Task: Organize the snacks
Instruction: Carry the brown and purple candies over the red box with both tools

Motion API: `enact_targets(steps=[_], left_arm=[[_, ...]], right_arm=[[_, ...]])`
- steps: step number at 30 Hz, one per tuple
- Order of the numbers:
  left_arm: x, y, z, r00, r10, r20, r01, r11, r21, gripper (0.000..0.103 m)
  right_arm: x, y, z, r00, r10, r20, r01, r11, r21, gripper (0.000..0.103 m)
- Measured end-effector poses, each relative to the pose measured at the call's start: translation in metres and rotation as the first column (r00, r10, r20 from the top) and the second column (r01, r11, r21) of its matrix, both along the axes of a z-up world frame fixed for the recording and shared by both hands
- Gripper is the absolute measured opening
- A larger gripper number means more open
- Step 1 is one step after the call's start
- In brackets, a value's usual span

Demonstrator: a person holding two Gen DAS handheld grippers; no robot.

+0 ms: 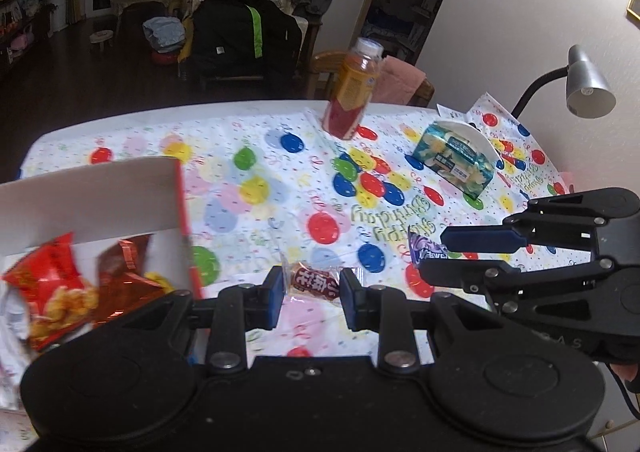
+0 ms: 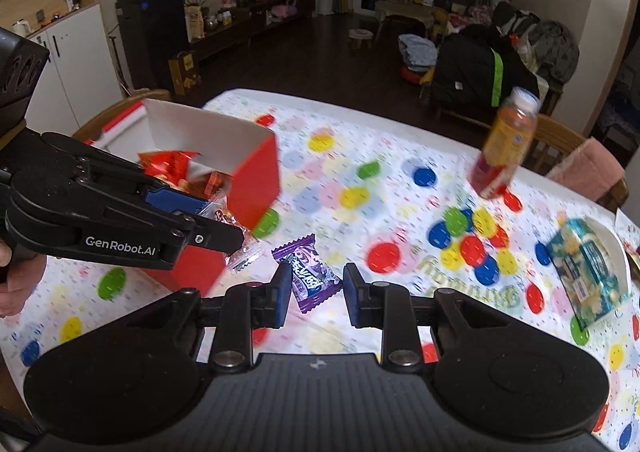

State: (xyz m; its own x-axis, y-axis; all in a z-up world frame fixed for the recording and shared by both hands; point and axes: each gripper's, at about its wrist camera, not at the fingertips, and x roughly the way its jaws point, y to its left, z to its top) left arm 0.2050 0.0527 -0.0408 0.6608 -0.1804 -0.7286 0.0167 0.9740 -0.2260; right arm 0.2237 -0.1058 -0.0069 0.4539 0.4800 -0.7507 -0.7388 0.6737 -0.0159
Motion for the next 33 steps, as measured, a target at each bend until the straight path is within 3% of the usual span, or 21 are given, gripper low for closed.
enact_targets(steps=[20, 33], left_arm=[[-0.067, 0.133, 0.012, 0.995, 0.097, 0.032, -0.098, 0.995, 0.023, 0.027], [-0.072, 0.179, -0.02, 0.992, 0.112, -0.051, -0.109, 0.992, 0.068, 0.027]], right_arm=[[-0.05, 0.122, 0.015, 0.997, 0.059, 0.041, -0.058, 0.998, -0.013, 0.027], [-0.035, 0.182, -0.023, 0.998, 0.058, 0.011, -0.057, 0.995, -0.08, 0.027]])
